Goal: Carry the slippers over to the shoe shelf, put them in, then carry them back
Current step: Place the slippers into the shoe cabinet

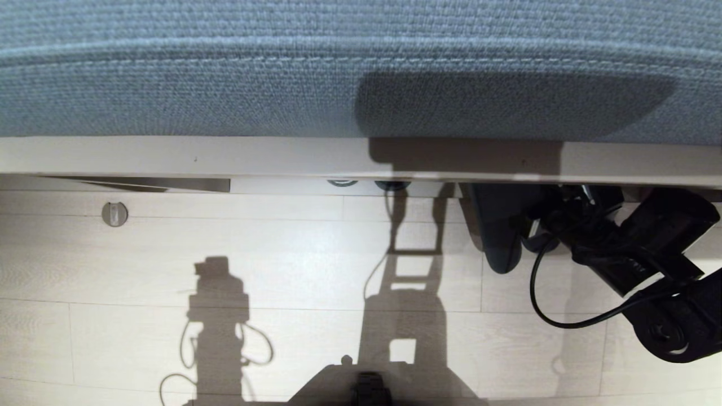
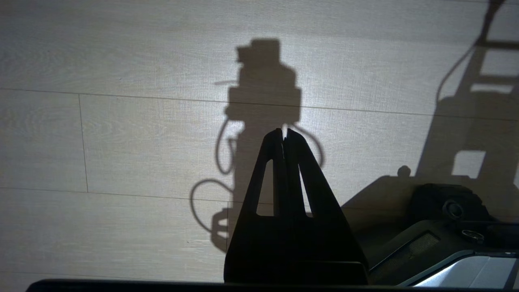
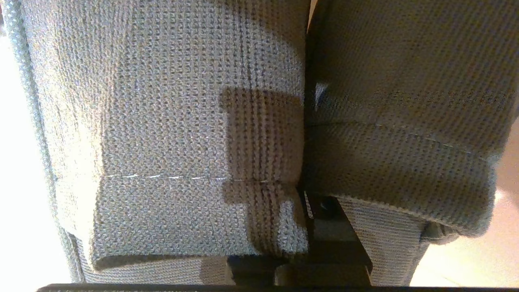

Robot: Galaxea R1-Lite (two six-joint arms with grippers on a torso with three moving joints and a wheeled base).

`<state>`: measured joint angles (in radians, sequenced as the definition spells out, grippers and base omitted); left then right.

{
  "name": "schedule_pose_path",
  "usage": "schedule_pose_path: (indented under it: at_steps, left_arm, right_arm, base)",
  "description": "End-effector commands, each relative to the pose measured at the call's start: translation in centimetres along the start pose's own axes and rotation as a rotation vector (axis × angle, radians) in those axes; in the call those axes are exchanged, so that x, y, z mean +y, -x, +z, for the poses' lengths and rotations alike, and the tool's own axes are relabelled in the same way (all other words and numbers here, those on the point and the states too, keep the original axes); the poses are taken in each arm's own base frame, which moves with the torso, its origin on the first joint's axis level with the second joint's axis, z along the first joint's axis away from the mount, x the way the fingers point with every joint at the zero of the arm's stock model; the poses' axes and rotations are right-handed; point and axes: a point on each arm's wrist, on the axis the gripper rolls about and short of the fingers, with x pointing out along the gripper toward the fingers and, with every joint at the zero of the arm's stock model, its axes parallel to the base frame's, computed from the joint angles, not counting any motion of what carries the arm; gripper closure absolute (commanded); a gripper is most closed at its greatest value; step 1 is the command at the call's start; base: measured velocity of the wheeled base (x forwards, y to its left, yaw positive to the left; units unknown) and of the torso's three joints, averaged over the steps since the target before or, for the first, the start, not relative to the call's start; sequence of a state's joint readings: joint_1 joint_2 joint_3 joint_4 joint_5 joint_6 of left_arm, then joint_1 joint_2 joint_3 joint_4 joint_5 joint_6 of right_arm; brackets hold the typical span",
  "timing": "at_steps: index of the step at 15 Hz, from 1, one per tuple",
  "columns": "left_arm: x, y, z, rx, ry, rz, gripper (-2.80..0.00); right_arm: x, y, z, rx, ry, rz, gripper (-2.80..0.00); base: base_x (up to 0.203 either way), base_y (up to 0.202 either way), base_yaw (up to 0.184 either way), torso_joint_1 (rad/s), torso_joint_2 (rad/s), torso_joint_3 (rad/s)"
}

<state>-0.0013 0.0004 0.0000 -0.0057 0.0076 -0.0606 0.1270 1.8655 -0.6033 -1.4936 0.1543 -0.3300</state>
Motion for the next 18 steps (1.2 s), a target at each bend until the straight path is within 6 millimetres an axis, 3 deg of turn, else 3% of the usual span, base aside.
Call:
schedule_pose_path:
  at_steps: [1,9,18]
  left_arm:
    - [0.0,0.0,0.0,-0.001,0.001,0.000,0.00]
    - [0.0,0.0,0.0,-0.001,0.001,0.000,0.00]
    - [0.0,0.0,0.0,-0.001,0.001,0.000,0.00]
  right_arm:
    - [-0.2,-0.3,0.1,-0.014,0.005,-0.007,0.00]
    - [-0.9,-1.2,-0.2,-0.021,0.003,-0.039,0.00]
    - [-0.4,2.5,1.1,0.008,-0.002,-0.010,0.00]
  base:
    - [0.000,0.000,0.000,0.000,0.00,0.000]
    - [0.000,0.000,0.000,0.000,0.00,0.000]
    - [0.000,0.000,0.000,0.000,0.00,0.000]
